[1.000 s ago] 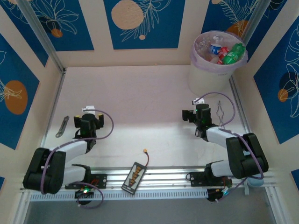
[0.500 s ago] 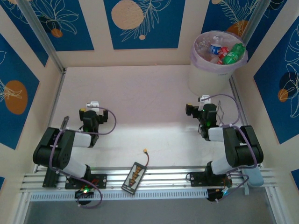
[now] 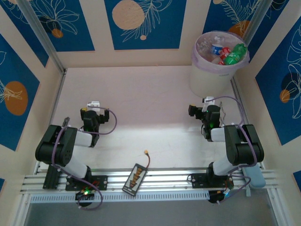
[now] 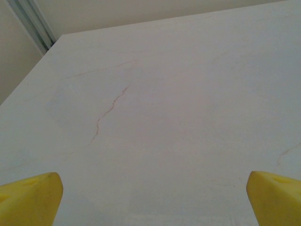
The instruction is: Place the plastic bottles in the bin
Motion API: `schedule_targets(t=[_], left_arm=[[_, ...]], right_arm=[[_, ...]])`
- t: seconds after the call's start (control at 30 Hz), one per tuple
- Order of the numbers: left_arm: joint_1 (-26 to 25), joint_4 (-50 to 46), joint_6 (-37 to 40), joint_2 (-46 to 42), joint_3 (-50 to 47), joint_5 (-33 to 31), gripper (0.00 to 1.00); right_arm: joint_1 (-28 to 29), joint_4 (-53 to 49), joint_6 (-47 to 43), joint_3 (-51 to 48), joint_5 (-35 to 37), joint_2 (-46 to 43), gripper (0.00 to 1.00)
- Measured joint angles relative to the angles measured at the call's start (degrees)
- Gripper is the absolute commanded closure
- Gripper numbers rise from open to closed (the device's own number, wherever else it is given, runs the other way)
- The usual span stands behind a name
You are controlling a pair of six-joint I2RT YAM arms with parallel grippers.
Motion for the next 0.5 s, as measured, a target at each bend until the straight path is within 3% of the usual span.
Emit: schedule_targets(t=[0.5], left_arm=[[0.0,0.8,0.0,0.0,0.0,0.0,0.0]], right_arm=[[0.0,0.0,0.1,0.0,-0.1,0.0,0.01]])
